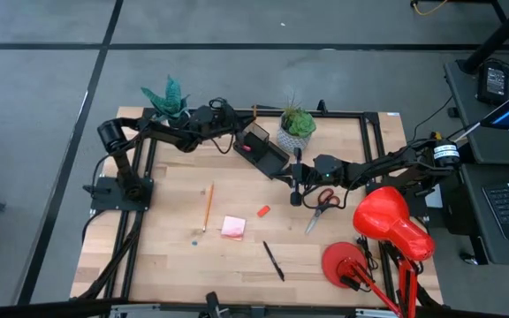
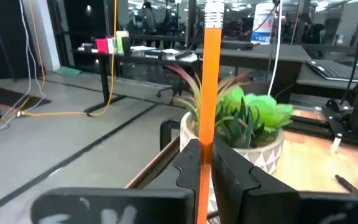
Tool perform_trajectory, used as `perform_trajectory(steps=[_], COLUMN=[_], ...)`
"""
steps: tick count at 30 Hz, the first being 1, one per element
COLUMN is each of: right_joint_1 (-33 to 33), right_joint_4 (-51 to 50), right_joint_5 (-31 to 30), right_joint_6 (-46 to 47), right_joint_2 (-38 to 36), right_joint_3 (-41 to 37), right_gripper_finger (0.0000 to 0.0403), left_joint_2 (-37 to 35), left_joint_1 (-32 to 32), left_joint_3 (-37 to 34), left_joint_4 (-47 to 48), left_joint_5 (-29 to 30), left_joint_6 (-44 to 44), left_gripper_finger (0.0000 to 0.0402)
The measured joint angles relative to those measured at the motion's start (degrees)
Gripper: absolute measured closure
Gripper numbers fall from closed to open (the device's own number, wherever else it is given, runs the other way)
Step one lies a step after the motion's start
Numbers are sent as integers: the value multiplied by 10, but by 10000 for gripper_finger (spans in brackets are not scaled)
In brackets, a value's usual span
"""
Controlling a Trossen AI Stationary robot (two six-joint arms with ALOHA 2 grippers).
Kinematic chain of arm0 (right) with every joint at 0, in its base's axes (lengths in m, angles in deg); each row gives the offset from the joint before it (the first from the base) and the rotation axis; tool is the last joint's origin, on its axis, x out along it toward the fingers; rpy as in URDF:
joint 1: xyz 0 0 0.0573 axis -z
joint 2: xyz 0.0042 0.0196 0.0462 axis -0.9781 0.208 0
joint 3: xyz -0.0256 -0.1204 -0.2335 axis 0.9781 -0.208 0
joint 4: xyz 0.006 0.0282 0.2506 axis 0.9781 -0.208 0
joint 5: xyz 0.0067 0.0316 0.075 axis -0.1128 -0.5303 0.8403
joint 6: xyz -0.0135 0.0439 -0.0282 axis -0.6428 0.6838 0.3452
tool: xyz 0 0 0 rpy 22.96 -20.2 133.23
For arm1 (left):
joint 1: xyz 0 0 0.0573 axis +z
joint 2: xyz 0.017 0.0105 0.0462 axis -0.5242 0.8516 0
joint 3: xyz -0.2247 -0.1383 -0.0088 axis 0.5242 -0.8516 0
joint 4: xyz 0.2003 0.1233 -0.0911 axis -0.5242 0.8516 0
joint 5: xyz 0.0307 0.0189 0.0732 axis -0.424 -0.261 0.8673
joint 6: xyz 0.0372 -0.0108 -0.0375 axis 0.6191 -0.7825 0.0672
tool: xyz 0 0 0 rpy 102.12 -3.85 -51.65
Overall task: Pick and place office supplies into organizer
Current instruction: Put the orange pencil into the black desk organizer
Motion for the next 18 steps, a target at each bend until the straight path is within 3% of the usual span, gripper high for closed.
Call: perform_trajectory(steps=[7, 18], right_joint_1=[0, 0], right_joint_4=[-4, -4], right_joint_5=[0, 0], right_joint_6=[-2, -2], right_joint_2=[0, 0], right_joint_3=[0, 0], right_gripper_finger=[386, 386], left_joint_2=[3, 3], left_joint_1=[0, 0], left_joint_3=[0, 0], left_joint_4=[11, 11], left_joint_5=[0, 0], left_joint_6=[-31, -99], left_gripper_finger=[376, 332])
